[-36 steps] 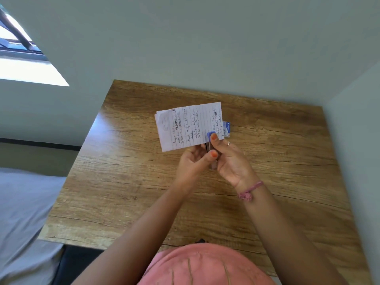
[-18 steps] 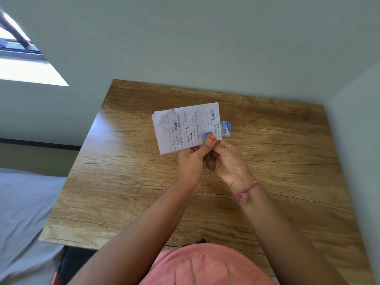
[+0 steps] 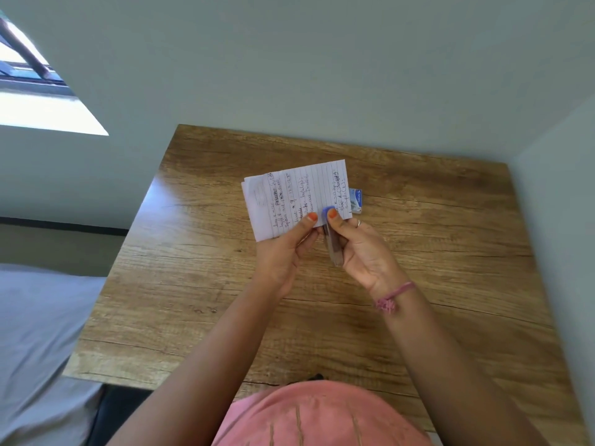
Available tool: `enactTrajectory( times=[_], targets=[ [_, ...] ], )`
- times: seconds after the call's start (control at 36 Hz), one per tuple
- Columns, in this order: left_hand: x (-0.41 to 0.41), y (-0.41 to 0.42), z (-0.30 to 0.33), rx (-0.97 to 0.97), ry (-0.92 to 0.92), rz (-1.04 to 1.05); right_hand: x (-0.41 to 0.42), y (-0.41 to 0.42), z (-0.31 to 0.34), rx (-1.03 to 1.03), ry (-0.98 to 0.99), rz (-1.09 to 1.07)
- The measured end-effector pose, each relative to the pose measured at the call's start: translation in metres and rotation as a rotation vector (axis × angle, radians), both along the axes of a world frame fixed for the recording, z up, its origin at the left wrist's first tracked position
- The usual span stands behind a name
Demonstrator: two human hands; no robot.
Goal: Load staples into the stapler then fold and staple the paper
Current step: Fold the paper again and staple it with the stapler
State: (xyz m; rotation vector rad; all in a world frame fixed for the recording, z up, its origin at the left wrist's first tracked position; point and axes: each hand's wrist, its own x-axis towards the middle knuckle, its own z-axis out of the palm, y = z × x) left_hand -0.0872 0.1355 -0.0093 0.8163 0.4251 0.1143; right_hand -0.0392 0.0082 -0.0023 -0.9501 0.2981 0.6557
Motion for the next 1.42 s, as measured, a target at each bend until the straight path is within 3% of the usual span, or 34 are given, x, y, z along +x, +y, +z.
enactTrajectory(
  times=[0.25,0.67,1.11,1.42],
  targets=[
    [0.0,-0.002,0.003,-0.024,0.0,0.117,-0.002,-0.002,0.004,0.045,-0.041,0.071],
    [-0.003,0.008,0.006,-0.103,-0.011,0.049,0.007,-0.012,0.008,0.095,-0.054,0.065],
    [-0.011,-0.008,0.006,-0.039,-0.007,0.026,-0.006,0.002,0.01,0.125,-0.072,0.097],
    [-0.011,-0.014,0.006,-0.082,-0.027,0.061,-0.006,0.007,0.006,0.011,-0.081,0.061]
  ],
)
